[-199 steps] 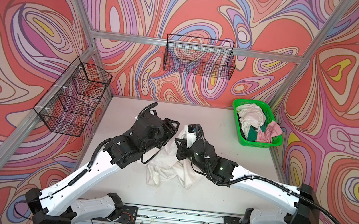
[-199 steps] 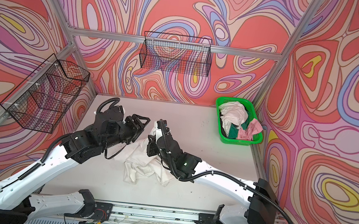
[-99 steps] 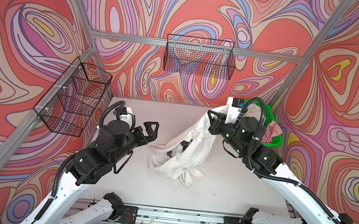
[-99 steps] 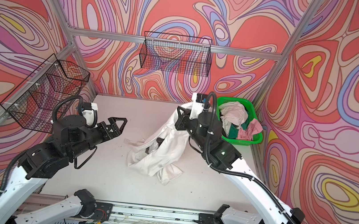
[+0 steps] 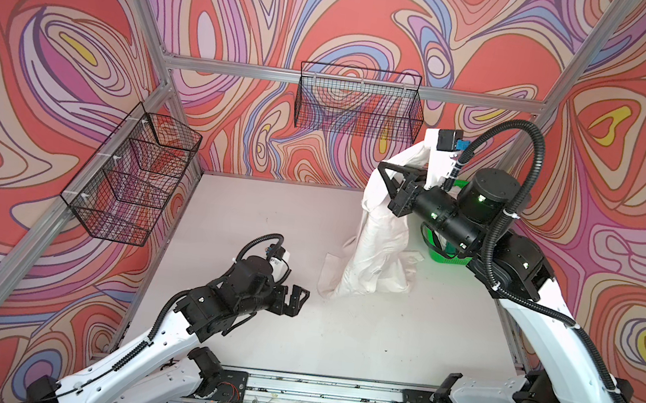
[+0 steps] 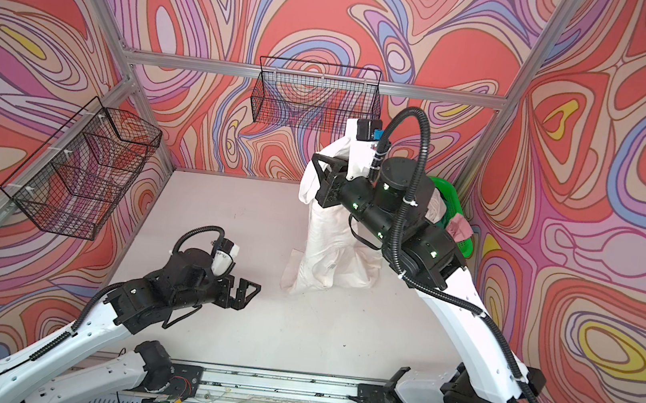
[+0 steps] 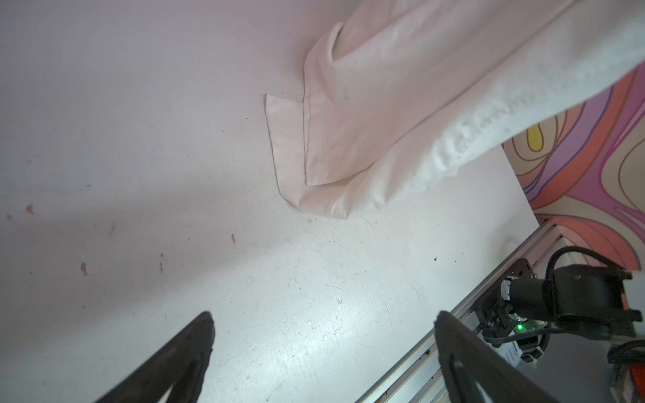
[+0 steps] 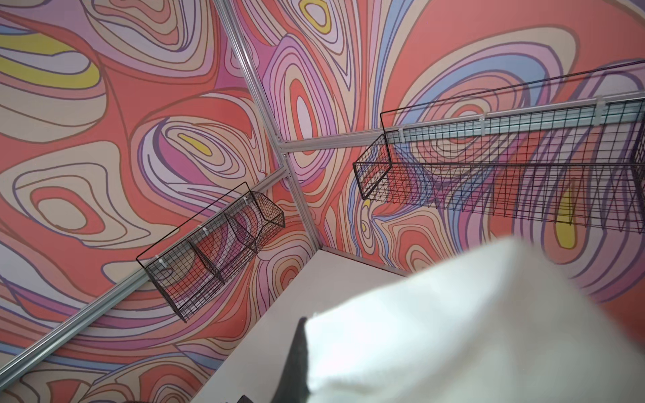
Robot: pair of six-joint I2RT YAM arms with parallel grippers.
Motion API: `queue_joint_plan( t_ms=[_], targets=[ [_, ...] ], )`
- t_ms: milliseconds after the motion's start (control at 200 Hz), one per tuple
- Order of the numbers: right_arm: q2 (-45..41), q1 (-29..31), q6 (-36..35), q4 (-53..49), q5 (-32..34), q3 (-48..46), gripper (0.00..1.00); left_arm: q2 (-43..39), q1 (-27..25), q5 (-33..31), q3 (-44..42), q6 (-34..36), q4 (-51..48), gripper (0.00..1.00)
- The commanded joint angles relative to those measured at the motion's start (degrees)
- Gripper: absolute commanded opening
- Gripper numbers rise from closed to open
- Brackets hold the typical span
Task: Fold and stack the t-shirts
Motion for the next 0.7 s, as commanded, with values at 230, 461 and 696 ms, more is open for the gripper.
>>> queue_joint_plan(
  t_ms=[230, 461, 696],
  targets=[
    [0.74, -0.09, -2.20, -4.47, -9.31, 5.35, 0.00, 14.55, -13.04, -25.42, -6.23, 11.94, 32.27, 1.00],
    [-0.34, -0.09, -3.96, -6.13, -15.80, 5.00, 0.00, 14.72, -11.20, -36.39, -16.20, 15.55, 54.89, 0.99],
    [-0.17, -0.09, -5.13, -6.11, -19.06, 4.12, 0.00, 5.59, -2.52, -35.59, -26.12, 8.32, 66.36, 0.96]
  ],
)
